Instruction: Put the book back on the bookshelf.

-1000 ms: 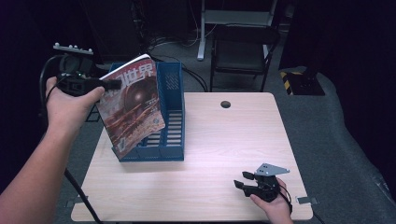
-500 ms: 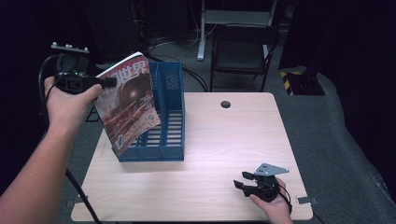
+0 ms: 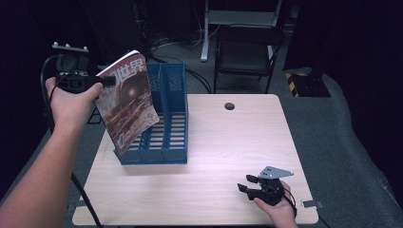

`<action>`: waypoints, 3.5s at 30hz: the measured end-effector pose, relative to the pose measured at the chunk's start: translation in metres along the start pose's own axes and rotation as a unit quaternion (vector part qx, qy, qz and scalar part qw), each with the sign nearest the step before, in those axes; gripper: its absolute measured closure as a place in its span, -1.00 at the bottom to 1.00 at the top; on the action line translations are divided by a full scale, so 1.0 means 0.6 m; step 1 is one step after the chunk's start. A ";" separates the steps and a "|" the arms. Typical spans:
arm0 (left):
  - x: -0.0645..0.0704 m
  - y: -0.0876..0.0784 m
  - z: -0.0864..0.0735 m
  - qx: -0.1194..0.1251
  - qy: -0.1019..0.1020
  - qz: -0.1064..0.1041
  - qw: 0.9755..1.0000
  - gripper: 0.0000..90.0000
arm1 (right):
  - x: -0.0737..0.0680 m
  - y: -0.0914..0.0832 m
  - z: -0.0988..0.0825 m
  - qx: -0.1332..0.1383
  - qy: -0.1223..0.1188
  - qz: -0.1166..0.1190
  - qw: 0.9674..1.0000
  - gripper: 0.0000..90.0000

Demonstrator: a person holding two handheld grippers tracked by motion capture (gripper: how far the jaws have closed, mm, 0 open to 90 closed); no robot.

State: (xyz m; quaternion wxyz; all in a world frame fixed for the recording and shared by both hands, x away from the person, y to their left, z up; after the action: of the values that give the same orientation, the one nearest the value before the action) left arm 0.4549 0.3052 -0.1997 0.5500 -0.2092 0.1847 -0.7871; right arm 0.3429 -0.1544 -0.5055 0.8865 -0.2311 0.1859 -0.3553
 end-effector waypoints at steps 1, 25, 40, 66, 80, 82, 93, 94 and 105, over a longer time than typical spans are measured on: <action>0.000 0.002 0.001 0.002 0.000 0.003 1.000 0.87 | 0.000 0.000 0.000 0.000 0.000 0.000 1.000 0.03; 0.006 0.040 0.010 0.018 -0.023 0.044 0.999 0.87 | 0.002 -0.002 0.001 0.002 -0.001 0.000 1.000 0.03; 0.005 0.064 0.009 0.040 -0.035 0.063 0.997 0.87 | 0.003 -0.004 0.002 0.004 -0.001 -0.002 1.000 0.03; 0.000 0.123 -0.006 0.036 -0.045 0.081 0.995 0.87 | 0.001 -0.007 0.003 0.004 -0.006 0.002 1.000 0.03; 0.005 0.159 -0.017 0.025 -0.049 0.080 0.995 0.87 | 0.001 -0.008 0.003 0.006 -0.003 0.002 1.000 0.03; 0.005 0.163 -0.019 0.025 -0.047 0.082 0.995 0.87 | 0.001 -0.008 0.003 0.006 -0.003 0.002 1.000 0.03; 0.006 0.185 -0.030 0.019 -0.045 0.079 0.996 0.87 | 0.001 -0.008 0.003 0.005 -0.006 0.003 1.000 0.03; 0.006 0.186 -0.031 0.018 -0.046 0.079 0.996 0.87 | 0.001 -0.008 0.003 0.004 -0.006 0.003 1.000 0.03; 0.002 0.204 -0.046 0.009 -0.050 0.080 0.995 0.87 | 0.001 -0.008 0.002 0.004 -0.008 0.003 1.000 0.03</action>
State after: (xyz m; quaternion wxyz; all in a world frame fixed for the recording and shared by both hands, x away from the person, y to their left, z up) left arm 0.5362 0.2660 -0.2866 0.6218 -0.2278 0.1655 -0.7308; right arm 0.3413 -0.1576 -0.5016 0.8898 -0.2299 0.1785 -0.3515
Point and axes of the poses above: each handheld gripper's, and its own axes: y roughly forward along the jaws, z roughly out of its top, x roughly to its right, the point moved 4 cm from there along y, roughly forward along the jaws, and after that the axes turned 3 degrees about x, right-handed, at the moved point
